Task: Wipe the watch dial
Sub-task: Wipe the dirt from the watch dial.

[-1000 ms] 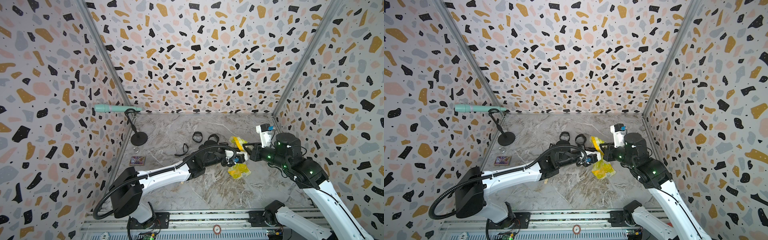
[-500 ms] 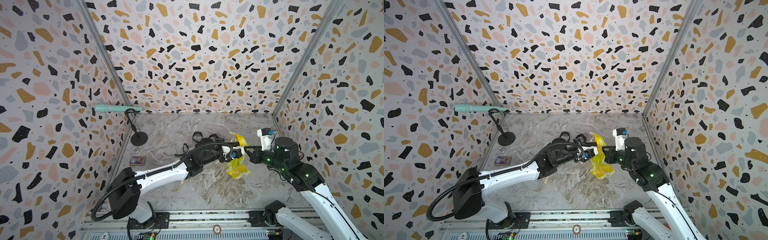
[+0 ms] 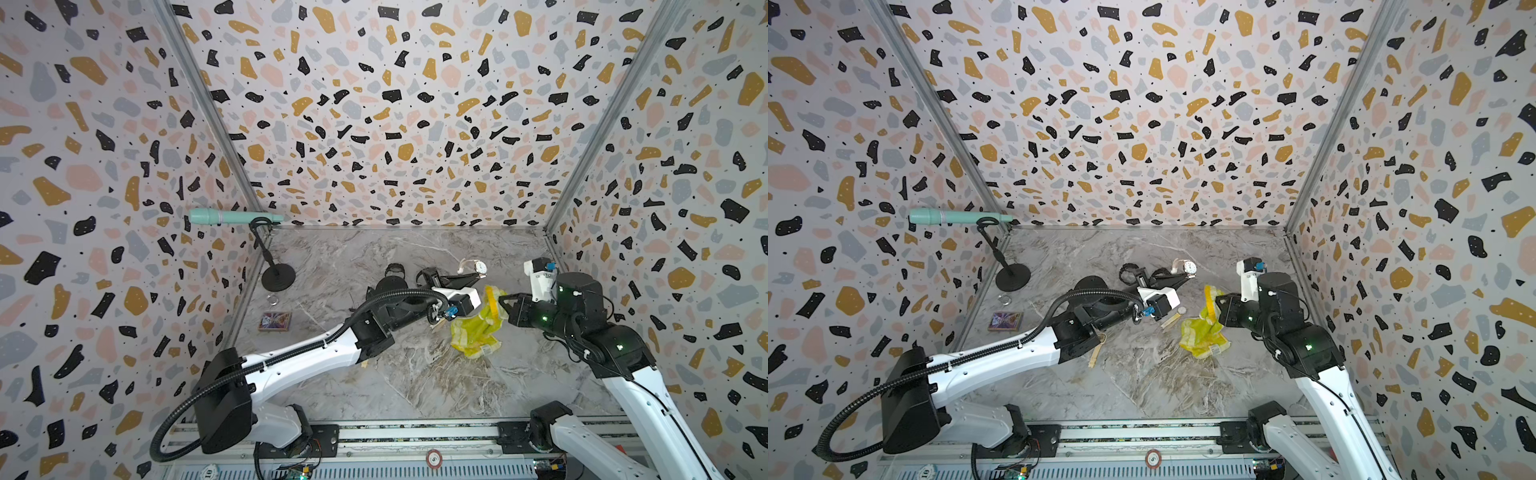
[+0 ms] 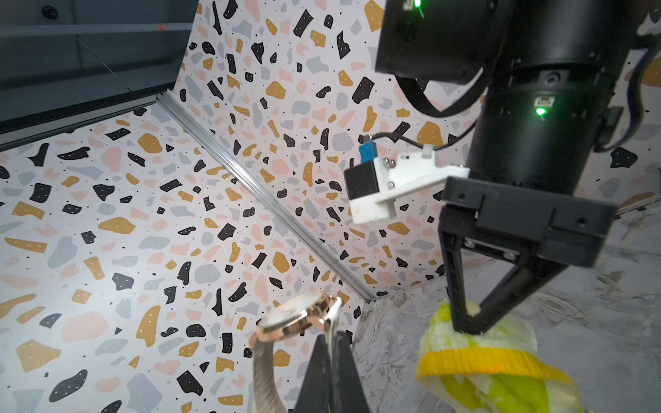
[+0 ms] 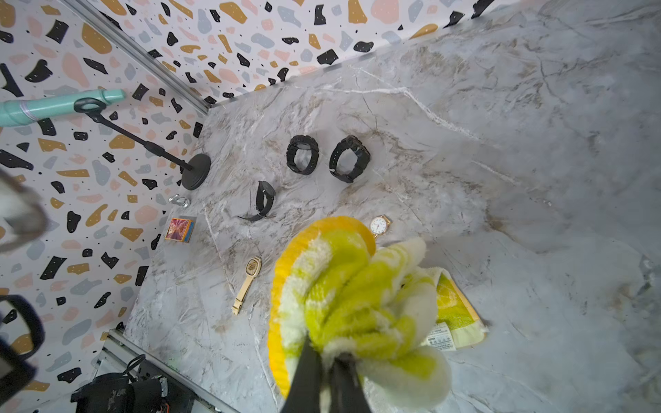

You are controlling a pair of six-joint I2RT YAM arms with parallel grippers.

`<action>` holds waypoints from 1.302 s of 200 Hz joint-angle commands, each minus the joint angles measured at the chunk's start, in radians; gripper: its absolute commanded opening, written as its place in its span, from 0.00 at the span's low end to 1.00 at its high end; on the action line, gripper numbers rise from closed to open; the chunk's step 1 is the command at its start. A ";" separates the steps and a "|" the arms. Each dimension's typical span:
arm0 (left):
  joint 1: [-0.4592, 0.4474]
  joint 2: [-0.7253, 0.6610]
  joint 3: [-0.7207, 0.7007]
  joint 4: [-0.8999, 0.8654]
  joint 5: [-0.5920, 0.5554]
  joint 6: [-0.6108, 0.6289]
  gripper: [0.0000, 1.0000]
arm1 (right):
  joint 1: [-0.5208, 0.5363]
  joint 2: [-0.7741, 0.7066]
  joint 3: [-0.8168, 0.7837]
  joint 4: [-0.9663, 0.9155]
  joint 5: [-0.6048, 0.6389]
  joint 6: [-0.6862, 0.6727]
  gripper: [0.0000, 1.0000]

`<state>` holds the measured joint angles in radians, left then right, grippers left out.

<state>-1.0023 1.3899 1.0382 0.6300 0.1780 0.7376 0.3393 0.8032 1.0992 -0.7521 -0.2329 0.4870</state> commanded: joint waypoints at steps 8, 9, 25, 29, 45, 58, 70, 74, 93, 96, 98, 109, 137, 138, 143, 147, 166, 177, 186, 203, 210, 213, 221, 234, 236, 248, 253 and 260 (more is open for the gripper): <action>0.004 -0.021 -0.021 0.054 0.029 -0.024 0.00 | -0.015 -0.004 0.092 -0.018 0.017 -0.032 0.00; 0.003 -0.021 -0.020 0.053 0.031 -0.025 0.00 | -0.015 -0.004 0.094 -0.018 0.017 -0.033 0.00; 0.003 -0.023 -0.023 0.044 0.041 -0.028 0.00 | -0.016 0.001 0.120 -0.016 0.018 -0.032 0.00; 0.004 -0.024 -0.025 0.045 0.043 -0.031 0.00 | -0.016 0.003 0.127 -0.015 0.016 -0.032 0.00; 0.002 -0.023 -0.026 0.043 0.055 -0.042 0.00 | -0.016 0.014 0.154 -0.013 0.007 -0.036 0.00; 0.001 -0.023 -0.030 0.043 0.064 -0.052 0.00 | -0.016 0.023 0.175 -0.011 0.002 -0.037 0.00; -0.004 -0.022 -0.032 0.045 0.066 -0.058 0.00 | -0.016 0.033 0.194 -0.009 -0.008 -0.041 0.00; -0.004 -0.022 -0.034 0.045 0.066 -0.059 0.00 | -0.016 0.037 0.199 -0.008 -0.012 -0.043 0.00; -0.011 -0.014 -0.039 0.044 0.068 -0.065 0.00 | -0.016 0.048 0.222 0.006 -0.032 -0.048 0.00; -0.013 -0.013 -0.039 0.044 0.068 -0.065 0.00 | -0.016 0.049 0.225 0.008 -0.034 -0.050 0.00; -0.013 -0.012 -0.038 0.043 0.068 -0.064 0.00 | -0.016 0.049 0.228 0.009 -0.034 -0.050 0.00; -0.015 -0.004 -0.039 0.043 0.067 -0.064 0.00 | -0.016 0.052 0.238 0.014 -0.036 -0.057 0.00; -0.016 0.024 -0.035 0.036 0.074 -0.074 0.00 | -0.016 0.061 0.268 0.020 -0.058 -0.068 0.00; -0.016 0.025 -0.035 0.036 0.075 -0.074 0.00 | -0.016 0.061 0.270 0.020 -0.059 -0.068 0.00; -0.016 0.032 -0.035 0.037 0.077 -0.079 0.00 | -0.016 0.064 0.273 0.020 -0.064 -0.070 0.00; -0.017 0.034 -0.035 0.039 0.078 -0.082 0.00 | -0.015 0.065 0.275 0.020 -0.068 -0.070 0.00; -0.019 0.057 -0.033 0.042 0.080 -0.090 0.00 | -0.014 0.067 0.278 0.030 -0.079 -0.072 0.00; -0.021 0.071 -0.031 0.043 0.078 -0.093 0.00 | -0.014 0.067 0.283 0.029 -0.082 -0.078 0.00; -0.022 0.083 -0.031 0.046 0.078 -0.095 0.00 | -0.014 0.067 0.288 0.028 -0.087 -0.083 0.00; -0.022 0.101 -0.023 0.048 0.079 -0.099 0.00 | -0.014 0.070 0.288 0.030 -0.106 -0.085 0.00; -0.023 0.111 -0.017 0.048 0.081 -0.101 0.00 | -0.014 0.070 0.284 0.031 -0.113 -0.086 0.00; -0.022 0.115 -0.014 0.049 0.081 -0.101 0.00 | -0.014 0.071 0.282 0.031 -0.115 -0.086 0.00; -0.025 0.124 -0.005 0.048 0.082 -0.102 0.00 | -0.013 0.071 0.273 0.036 -0.121 -0.086 0.00; -0.027 0.136 0.011 0.048 0.085 -0.101 0.00 | -0.011 0.069 0.256 0.046 -0.129 -0.084 0.00; -0.028 0.138 0.012 0.048 0.086 -0.101 0.00 | -0.010 0.068 0.253 0.048 -0.130 -0.083 0.00; -0.031 0.147 0.027 0.048 0.090 -0.102 0.00 | -0.009 0.068 0.234 0.060 -0.139 -0.077 0.00; -0.033 0.149 0.033 0.046 0.090 -0.100 0.00 | -0.008 0.067 0.222 0.066 -0.143 -0.072 0.00; -0.033 0.156 0.040 0.044 0.091 -0.099 0.00 | -0.007 0.064 0.204 0.080 -0.149 -0.063 0.00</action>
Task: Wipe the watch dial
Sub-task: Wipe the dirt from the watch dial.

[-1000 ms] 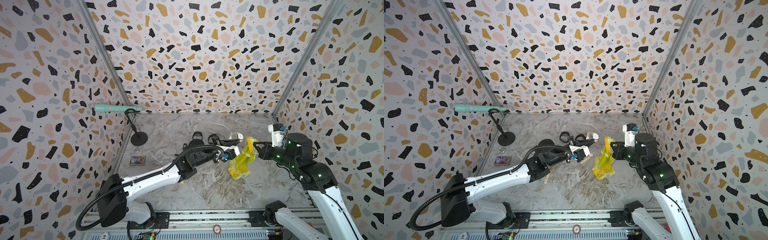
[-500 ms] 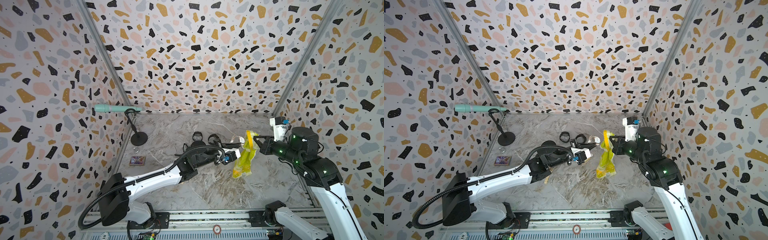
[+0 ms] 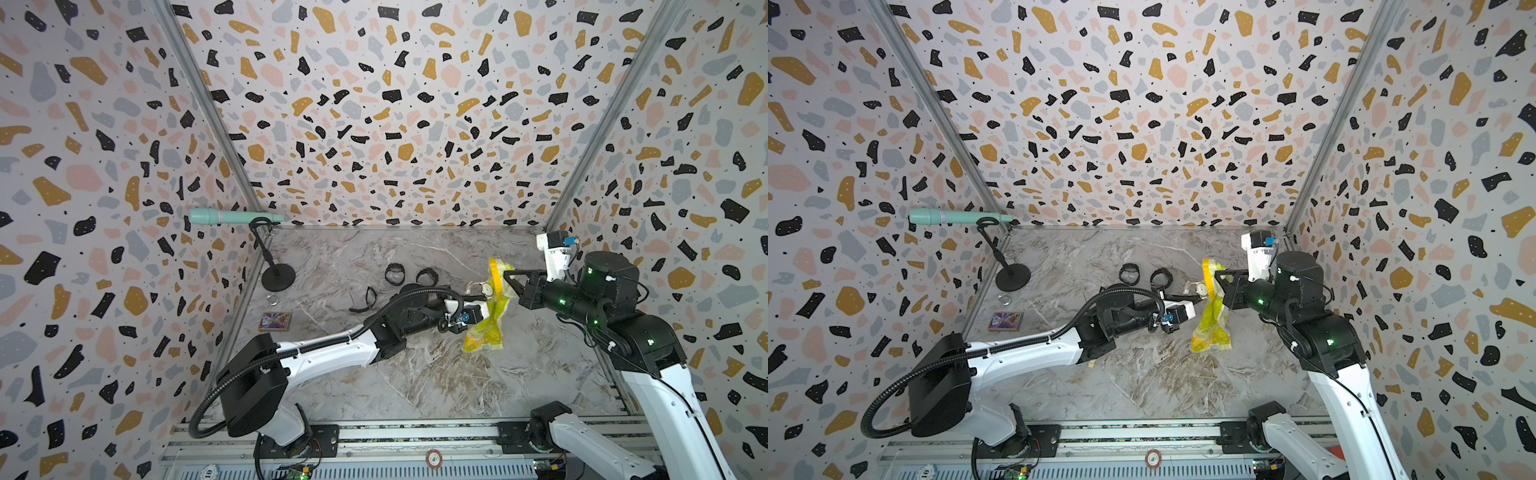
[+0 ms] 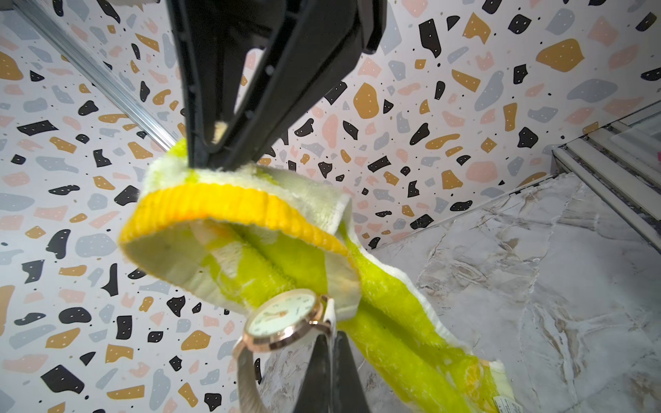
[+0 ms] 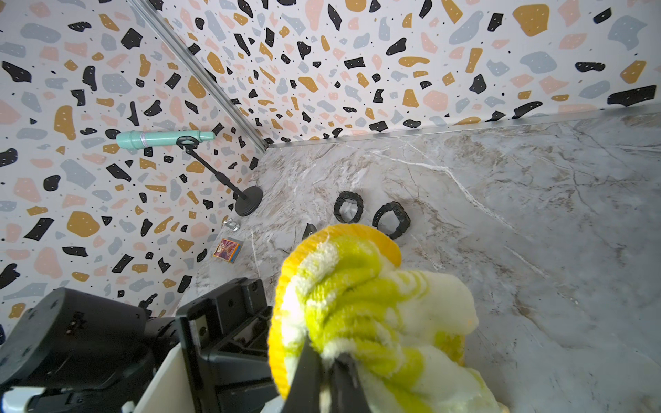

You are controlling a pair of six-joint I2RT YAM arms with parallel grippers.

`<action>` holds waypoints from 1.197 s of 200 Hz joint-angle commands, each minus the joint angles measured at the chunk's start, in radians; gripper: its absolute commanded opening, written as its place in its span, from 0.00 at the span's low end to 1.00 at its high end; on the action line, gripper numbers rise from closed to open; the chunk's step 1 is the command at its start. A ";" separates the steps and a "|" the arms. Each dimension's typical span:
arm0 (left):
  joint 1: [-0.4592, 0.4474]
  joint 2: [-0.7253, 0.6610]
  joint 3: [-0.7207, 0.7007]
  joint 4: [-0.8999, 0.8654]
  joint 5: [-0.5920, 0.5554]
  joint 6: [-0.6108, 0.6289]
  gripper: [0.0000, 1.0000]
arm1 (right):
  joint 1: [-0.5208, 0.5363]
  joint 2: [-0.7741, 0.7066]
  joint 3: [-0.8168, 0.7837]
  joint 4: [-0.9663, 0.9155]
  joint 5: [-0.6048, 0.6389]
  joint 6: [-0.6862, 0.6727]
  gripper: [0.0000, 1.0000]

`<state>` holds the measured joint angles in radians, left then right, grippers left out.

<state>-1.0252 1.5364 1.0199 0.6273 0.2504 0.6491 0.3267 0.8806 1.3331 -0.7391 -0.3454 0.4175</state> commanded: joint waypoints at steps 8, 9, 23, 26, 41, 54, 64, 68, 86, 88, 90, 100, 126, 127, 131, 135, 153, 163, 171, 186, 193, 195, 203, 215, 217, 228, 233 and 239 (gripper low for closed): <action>-0.013 0.016 0.066 0.045 0.021 -0.011 0.00 | 0.006 -0.016 -0.053 0.079 -0.041 0.013 0.00; -0.013 0.017 0.068 0.044 0.021 -0.011 0.00 | 0.007 -0.018 -0.056 0.080 -0.042 0.013 0.00; -0.015 0.028 0.078 0.039 0.021 -0.008 0.00 | 0.010 -0.021 -0.086 0.092 -0.046 0.021 0.00; -0.015 0.028 0.080 0.038 0.021 -0.006 0.00 | 0.010 -0.022 -0.092 0.092 -0.046 0.021 0.00; -0.017 0.033 0.086 0.038 0.019 -0.005 0.00 | 0.018 -0.023 -0.106 0.091 -0.036 0.022 0.00; -0.017 0.036 0.092 0.038 0.017 0.000 0.00 | 0.024 -0.022 -0.109 0.080 -0.022 0.017 0.00; -0.018 0.037 0.097 0.040 0.014 0.003 0.00 | 0.028 -0.022 -0.112 0.072 -0.018 0.010 0.00; -0.018 0.037 0.097 0.041 0.013 0.003 0.00 | 0.028 -0.022 -0.112 0.070 -0.018 0.009 0.00; -0.018 0.041 0.104 0.046 0.010 0.009 0.00 | 0.029 -0.020 -0.120 0.062 -0.018 0.006 0.00; -0.018 0.041 0.105 0.046 0.009 0.009 0.00 | 0.029 -0.020 -0.122 0.061 -0.017 0.005 0.00; -0.018 0.041 0.106 0.046 0.009 0.010 0.00 | 0.029 -0.020 -0.121 0.059 -0.017 0.004 0.00; -0.018 0.041 0.108 0.051 0.005 0.014 0.00 | 0.031 -0.022 -0.128 0.049 -0.012 0.002 0.00; -0.018 0.033 0.111 0.053 -0.009 0.030 0.00 | 0.032 -0.039 -0.153 0.023 0.006 -0.002 0.00; -0.018 0.033 0.111 0.053 -0.009 0.031 0.00 | 0.031 -0.041 -0.153 0.020 0.006 -0.002 0.00; -0.019 0.031 0.111 0.054 -0.012 0.035 0.00 | 0.032 -0.042 -0.156 0.014 0.010 -0.003 0.00; -0.018 0.028 0.111 0.054 -0.014 0.037 0.00 | 0.032 -0.045 -0.159 0.009 0.013 -0.002 0.00; -0.019 0.018 0.110 0.054 -0.018 0.041 0.00 | 0.032 -0.052 -0.171 -0.015 0.024 -0.005 0.00; -0.019 0.011 0.109 0.058 -0.019 0.040 0.00 | 0.032 -0.055 -0.175 -0.029 0.031 -0.008 0.00; -0.018 0.006 0.108 0.062 -0.021 0.040 0.00 | 0.031 -0.061 -0.179 -0.037 0.038 -0.007 0.00; -0.019 -0.002 0.103 0.070 -0.026 0.038 0.00 | 0.031 -0.070 -0.188 -0.049 0.054 -0.006 0.00; -0.019 -0.009 0.102 0.070 -0.028 0.038 0.00 | 0.031 -0.073 -0.191 -0.054 0.060 -0.004 0.00; -0.019 -0.011 0.101 0.071 -0.029 0.039 0.00 | 0.031 -0.074 -0.192 -0.056 0.061 -0.005 0.00; -0.018 -0.017 0.099 0.071 -0.032 0.039 0.00 | 0.029 -0.082 -0.198 -0.058 0.066 -0.002 0.00; -0.019 -0.027 0.094 0.071 -0.036 0.044 0.00 | 0.028 -0.089 -0.205 -0.064 0.075 0.004 0.00; -0.018 -0.029 0.093 0.071 -0.036 0.043 0.00 | 0.028 -0.090 -0.207 -0.064 0.076 0.004 0.00; -0.019 -0.040 0.088 0.067 -0.037 0.045 0.00 | 0.023 -0.097 -0.214 -0.069 0.080 0.006 0.00; -0.019 -0.044 0.085 0.067 -0.039 0.047 0.00 | 0.022 -0.100 -0.216 -0.070 0.082 0.009 0.00; -0.019 -0.051 0.081 0.065 -0.040 0.047 0.00 | 0.021 -0.105 -0.219 -0.070 0.086 0.010 0.00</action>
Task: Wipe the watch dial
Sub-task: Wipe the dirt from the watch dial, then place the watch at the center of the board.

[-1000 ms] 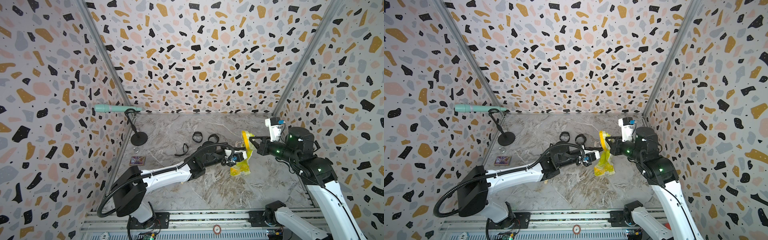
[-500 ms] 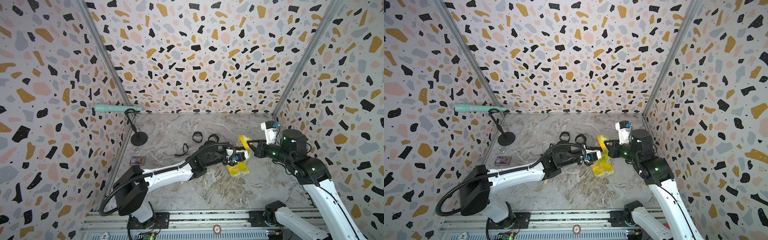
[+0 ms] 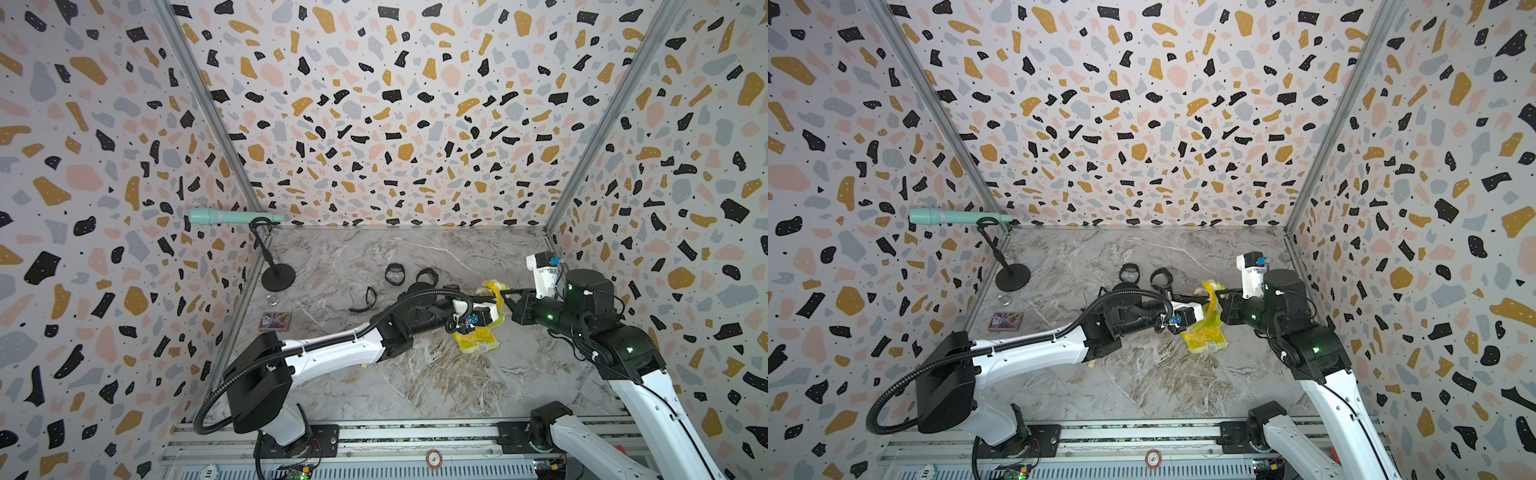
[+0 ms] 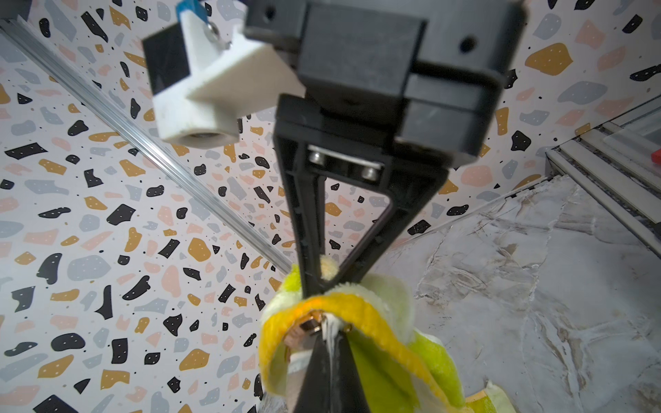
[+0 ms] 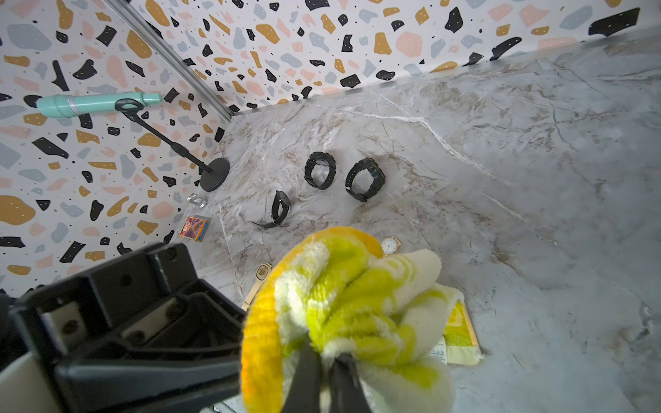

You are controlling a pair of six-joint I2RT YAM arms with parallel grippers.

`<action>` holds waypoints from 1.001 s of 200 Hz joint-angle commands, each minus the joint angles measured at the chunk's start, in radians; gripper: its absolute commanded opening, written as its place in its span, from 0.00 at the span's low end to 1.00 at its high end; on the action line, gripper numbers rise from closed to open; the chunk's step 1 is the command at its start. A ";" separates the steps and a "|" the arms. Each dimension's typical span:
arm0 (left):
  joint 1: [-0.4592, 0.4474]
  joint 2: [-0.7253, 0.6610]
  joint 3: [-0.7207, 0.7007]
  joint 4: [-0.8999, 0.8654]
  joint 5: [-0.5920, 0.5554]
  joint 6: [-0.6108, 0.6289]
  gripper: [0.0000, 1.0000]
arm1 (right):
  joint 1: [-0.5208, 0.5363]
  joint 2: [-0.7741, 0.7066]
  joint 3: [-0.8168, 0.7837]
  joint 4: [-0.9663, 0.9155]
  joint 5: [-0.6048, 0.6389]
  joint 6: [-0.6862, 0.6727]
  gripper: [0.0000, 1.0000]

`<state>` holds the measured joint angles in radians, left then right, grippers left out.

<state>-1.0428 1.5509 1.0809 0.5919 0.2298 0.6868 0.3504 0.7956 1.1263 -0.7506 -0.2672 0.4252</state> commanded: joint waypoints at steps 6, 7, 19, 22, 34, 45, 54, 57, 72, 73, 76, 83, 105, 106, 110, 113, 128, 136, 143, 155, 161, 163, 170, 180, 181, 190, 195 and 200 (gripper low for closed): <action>-0.001 -0.072 0.017 0.099 -0.020 0.009 0.00 | -0.005 -0.025 -0.013 -0.060 0.012 0.005 0.00; -0.001 -0.072 0.017 0.099 -0.021 0.008 0.00 | -0.005 -0.025 -0.013 -0.060 0.012 0.005 0.00; -0.001 -0.085 0.007 0.095 -0.022 0.007 0.00 | -0.008 -0.034 -0.014 -0.062 0.021 0.009 0.00; -0.001 -0.088 0.005 0.095 -0.023 0.007 0.00 | -0.008 -0.036 -0.015 -0.063 0.022 0.010 0.00; -0.002 -0.100 -0.007 0.095 -0.028 0.005 0.00 | -0.012 -0.042 -0.016 -0.064 0.021 0.013 0.00; -0.002 -0.115 -0.023 0.106 -0.035 0.003 0.00 | -0.013 -0.047 -0.018 -0.068 0.021 0.019 0.00; -0.002 -0.127 -0.037 0.113 -0.037 -0.001 0.00 | -0.014 -0.051 -0.020 -0.069 0.024 0.024 0.00; -0.002 -0.130 -0.041 0.114 -0.037 0.000 0.00 | -0.015 -0.054 -0.020 -0.070 0.026 0.025 0.00; -0.003 -0.147 -0.060 0.118 -0.045 -0.004 0.00 | -0.014 -0.062 -0.020 -0.074 0.037 0.031 0.00; -0.003 -0.149 -0.060 0.118 -0.045 -0.004 0.00 | -0.014 -0.062 -0.019 -0.074 0.038 0.031 0.00; -0.003 -0.152 -0.065 0.118 -0.047 -0.006 0.00 | -0.014 -0.064 -0.020 -0.075 0.040 0.032 0.00; -0.004 -0.160 -0.072 0.118 -0.051 -0.006 0.00 | -0.016 -0.065 -0.018 -0.079 0.048 0.034 0.00; -0.005 -0.185 -0.097 0.112 -0.060 -0.009 0.00 | -0.016 -0.068 -0.009 -0.086 0.070 0.040 0.00; -0.007 -0.185 -0.099 0.111 -0.061 -0.009 0.00 | -0.016 -0.069 -0.009 -0.086 0.071 0.040 0.00; -0.006 -0.192 -0.102 0.110 -0.062 -0.009 0.00 | -0.016 -0.068 -0.005 -0.088 0.075 0.040 0.00; -0.006 -0.195 -0.104 0.108 -0.063 -0.009 0.00 | -0.016 -0.068 -0.004 -0.089 0.080 0.040 0.00; -0.006 -0.212 -0.123 0.102 -0.074 -0.009 0.00 | -0.018 -0.064 0.010 -0.099 0.101 0.040 0.00; -0.006 -0.223 -0.133 0.096 -0.079 -0.010 0.00 | -0.019 -0.059 0.024 -0.108 0.116 0.036 0.00; -0.006 -0.229 -0.137 0.082 -0.092 -0.013 0.00 | -0.019 -0.050 0.042 -0.120 0.133 0.034 0.00; -0.006 -0.243 -0.148 0.049 -0.133 -0.037 0.00 | -0.019 -0.032 0.083 -0.134 0.165 0.033 0.00; -0.006 -0.252 -0.157 0.029 -0.162 -0.049 0.00 | -0.020 -0.021 0.108 -0.139 0.179 0.032 0.00; -0.006 -0.255 -0.160 0.024 -0.174 -0.055 0.00 | -0.020 -0.017 0.115 -0.142 0.184 0.033 0.00; -0.005 -0.262 -0.174 0.007 -0.213 -0.079 0.00 | -0.021 -0.001 0.141 -0.148 0.199 0.034 0.00; -0.004 -0.268 -0.193 -0.022 -0.275 -0.121 0.00 | -0.022 0.021 0.176 -0.154 0.210 0.039 0.00; -0.002 -0.269 -0.194 -0.024 -0.282 -0.126 0.00 | -0.022 0.023 0.180 -0.153 0.212 0.038 0.00; 0.004 -0.274 -0.204 -0.060 -0.341 -0.188 0.00 | -0.024 0.042 0.201 -0.156 0.220 0.043 0.00; 0.010 -0.276 -0.205 -0.086 -0.368 -0.229 0.00 | -0.024 0.052 0.212 -0.155 0.221 0.046 0.00; 0.020 -0.278 -0.204 -0.114 -0.386 -0.270 0.00 | -0.024 0.062 0.221 -0.154 0.222 0.046 0.00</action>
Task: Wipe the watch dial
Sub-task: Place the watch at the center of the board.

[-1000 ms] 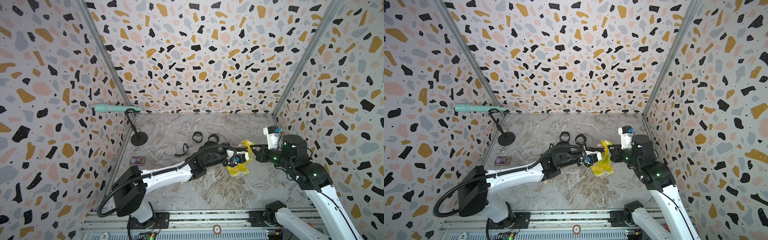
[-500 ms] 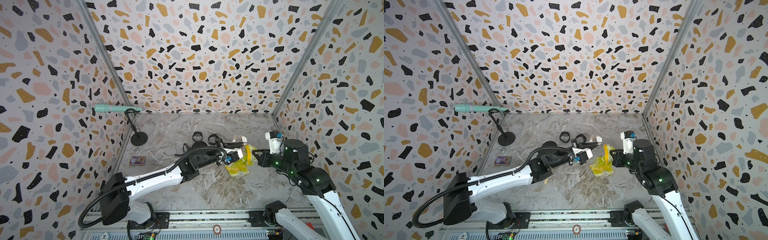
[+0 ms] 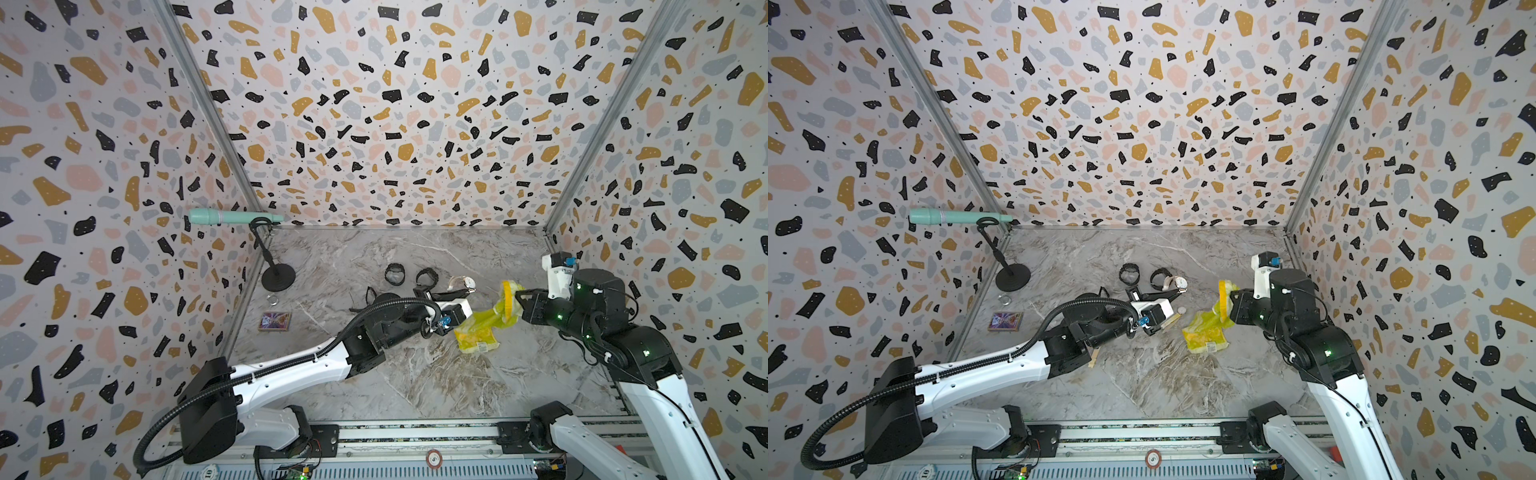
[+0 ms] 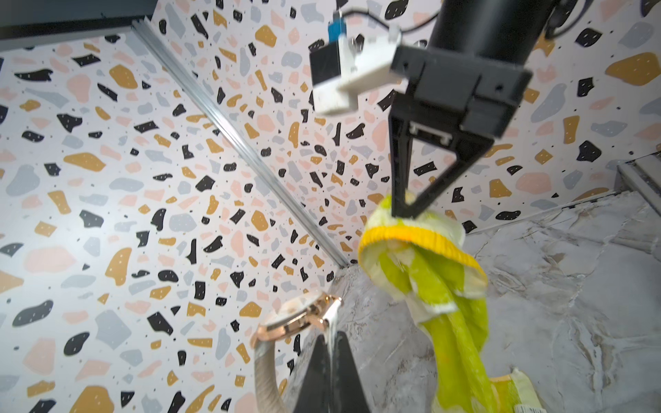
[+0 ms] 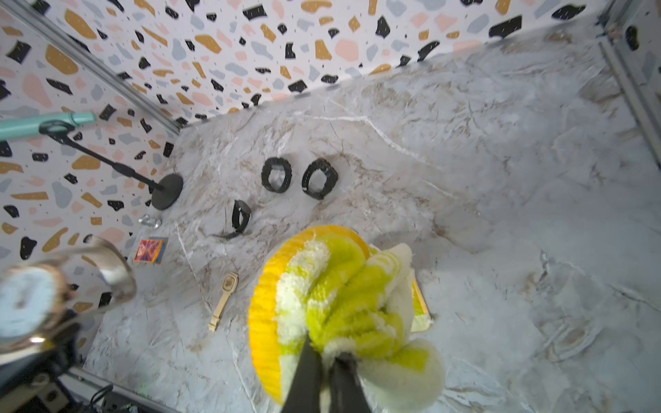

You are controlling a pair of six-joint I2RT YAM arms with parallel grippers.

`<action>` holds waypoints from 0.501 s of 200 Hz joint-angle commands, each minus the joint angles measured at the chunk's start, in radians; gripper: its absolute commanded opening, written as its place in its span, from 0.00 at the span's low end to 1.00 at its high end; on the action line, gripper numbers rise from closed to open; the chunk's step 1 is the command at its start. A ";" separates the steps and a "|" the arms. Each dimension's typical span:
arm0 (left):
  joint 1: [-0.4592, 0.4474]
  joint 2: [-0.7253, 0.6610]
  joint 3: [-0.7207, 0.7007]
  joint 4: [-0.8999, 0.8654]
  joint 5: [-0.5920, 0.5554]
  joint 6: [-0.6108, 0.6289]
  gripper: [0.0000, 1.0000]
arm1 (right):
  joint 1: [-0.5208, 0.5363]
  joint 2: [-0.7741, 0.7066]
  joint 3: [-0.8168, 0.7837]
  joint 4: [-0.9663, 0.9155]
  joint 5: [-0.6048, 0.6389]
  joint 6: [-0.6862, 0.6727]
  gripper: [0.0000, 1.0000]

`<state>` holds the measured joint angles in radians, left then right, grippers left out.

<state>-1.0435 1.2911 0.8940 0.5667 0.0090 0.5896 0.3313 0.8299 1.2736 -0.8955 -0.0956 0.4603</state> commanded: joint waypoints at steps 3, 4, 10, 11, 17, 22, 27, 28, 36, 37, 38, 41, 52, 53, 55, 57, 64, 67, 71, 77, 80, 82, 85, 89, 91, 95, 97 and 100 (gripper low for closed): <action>0.028 -0.020 -0.017 -0.103 -0.174 -0.199 0.00 | -0.005 0.033 0.077 -0.008 0.051 0.013 0.00; 0.029 -0.020 -0.017 -0.108 -0.177 -0.207 0.00 | -0.005 0.035 0.078 -0.007 0.053 0.013 0.00; 0.045 -0.024 -0.020 -0.131 -0.188 -0.252 0.00 | -0.006 0.047 0.087 -0.007 0.054 0.016 0.00; 0.047 -0.025 -0.021 -0.137 -0.188 -0.260 0.00 | -0.006 0.049 0.089 -0.007 0.055 0.016 0.00; 0.062 -0.031 -0.028 -0.153 -0.191 -0.305 0.00 | -0.008 0.061 0.099 -0.007 0.058 0.017 0.00; 0.072 -0.038 -0.040 -0.159 -0.192 -0.332 0.00 | -0.008 0.074 0.109 -0.004 0.059 0.017 0.00; 0.081 -0.046 -0.055 -0.160 -0.193 -0.363 0.00 | -0.009 0.083 0.118 -0.001 0.060 0.017 0.00; 0.083 -0.047 -0.058 -0.160 -0.193 -0.368 0.00 | -0.009 0.085 0.119 0.000 0.060 0.017 0.00; 0.093 -0.058 -0.084 -0.155 -0.192 -0.409 0.00 | -0.011 0.104 0.137 0.005 0.061 0.017 0.00; 0.094 -0.060 -0.087 -0.154 -0.192 -0.413 0.00 | -0.011 0.106 0.139 0.005 0.061 0.017 0.00; 0.095 -0.062 -0.091 -0.153 -0.190 -0.418 0.00 | -0.011 0.109 0.142 0.004 0.061 0.016 0.00; 0.098 -0.064 -0.100 -0.150 -0.191 -0.431 0.00 | -0.012 0.116 0.151 0.007 0.062 0.015 0.00; 0.103 -0.064 -0.130 -0.147 -0.199 -0.474 0.00 | -0.015 0.149 0.188 0.006 0.068 0.007 0.00; 0.104 -0.064 -0.132 -0.148 -0.200 -0.478 0.00 | -0.016 0.152 0.192 0.005 0.069 0.006 0.00; 0.105 -0.064 -0.136 -0.148 -0.202 -0.484 0.00 | -0.017 0.160 0.200 0.006 0.070 0.005 0.00; 0.105 -0.061 -0.140 -0.150 -0.204 -0.492 0.00 | -0.018 0.165 0.207 0.005 0.070 0.003 0.00; 0.108 -0.054 -0.155 -0.153 -0.208 -0.515 0.00 | -0.020 0.190 0.237 0.002 0.075 -0.004 0.00; 0.110 -0.052 -0.161 -0.154 -0.210 -0.525 0.00 | -0.020 0.200 0.250 0.001 0.076 -0.006 0.00; 0.111 -0.047 -0.170 -0.151 -0.209 -0.541 0.00 | -0.021 0.214 0.267 -0.002 0.079 -0.010 0.00; 0.114 -0.041 -0.183 -0.145 -0.206 -0.560 0.00 | -0.022 0.233 0.291 -0.005 0.083 -0.015 0.00; 0.115 -0.040 -0.189 -0.142 -0.204 -0.570 0.00 | -0.023 0.244 0.305 -0.007 0.084 -0.020 0.00; 0.115 -0.036 -0.192 -0.140 -0.202 -0.575 0.00 | -0.024 0.250 0.313 -0.007 0.084 -0.022 0.00; 0.115 -0.033 -0.199 -0.136 -0.201 -0.583 0.00 | -0.024 0.257 0.326 -0.006 0.082 -0.027 0.00; 0.117 -0.029 -0.203 -0.132 -0.198 -0.592 0.00 | -0.025 0.267 0.341 -0.006 0.082 -0.033 0.00; 0.117 -0.026 -0.208 -0.129 -0.199 -0.596 0.00 | -0.025 0.275 0.348 -0.008 0.083 -0.035 0.00; 0.117 -0.021 -0.214 -0.124 -0.199 -0.605 0.00 | -0.025 0.284 0.365 -0.012 0.085 -0.041 0.00; 0.118 -0.018 -0.217 -0.122 -0.200 -0.610 0.00 | -0.025 0.289 0.372 -0.015 0.087 -0.043 0.00; 0.119 -0.014 -0.219 -0.118 -0.201 -0.618 0.00 | -0.025 0.297 0.384 -0.018 0.091 -0.045 0.00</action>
<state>-0.9344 1.2591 0.7033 0.4011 -0.1776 0.0902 0.3119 1.1007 1.5555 -0.9138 -0.0326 0.4534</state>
